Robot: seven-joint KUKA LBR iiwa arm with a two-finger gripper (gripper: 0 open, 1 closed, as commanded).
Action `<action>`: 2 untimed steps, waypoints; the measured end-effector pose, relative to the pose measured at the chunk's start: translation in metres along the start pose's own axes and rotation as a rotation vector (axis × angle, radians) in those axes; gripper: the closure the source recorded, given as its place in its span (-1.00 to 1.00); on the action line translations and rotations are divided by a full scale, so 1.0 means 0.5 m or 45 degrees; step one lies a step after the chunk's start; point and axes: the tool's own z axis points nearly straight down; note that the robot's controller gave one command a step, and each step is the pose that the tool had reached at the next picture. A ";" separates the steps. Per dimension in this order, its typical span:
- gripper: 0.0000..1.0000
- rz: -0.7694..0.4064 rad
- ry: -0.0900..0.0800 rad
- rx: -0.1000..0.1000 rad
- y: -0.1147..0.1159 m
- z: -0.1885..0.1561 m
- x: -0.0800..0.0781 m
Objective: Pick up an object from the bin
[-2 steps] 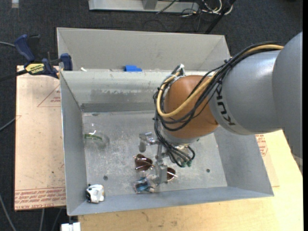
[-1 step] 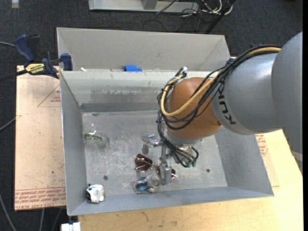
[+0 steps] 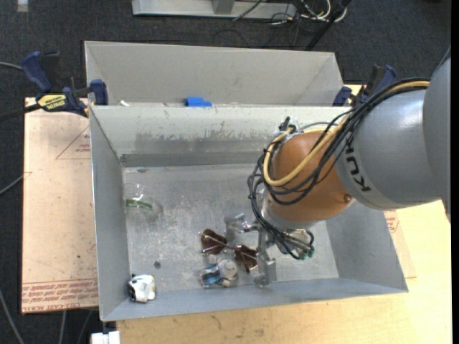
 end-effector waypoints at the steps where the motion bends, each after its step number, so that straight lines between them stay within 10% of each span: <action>1: -1.00 -0.067 0.001 0.001 -0.029 0.026 0.016; 2: -1.00 -0.098 0.001 0.000 -0.029 0.028 0.001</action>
Offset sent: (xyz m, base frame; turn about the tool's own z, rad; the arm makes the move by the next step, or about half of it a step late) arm -0.0073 -0.0156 -0.0170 -0.1478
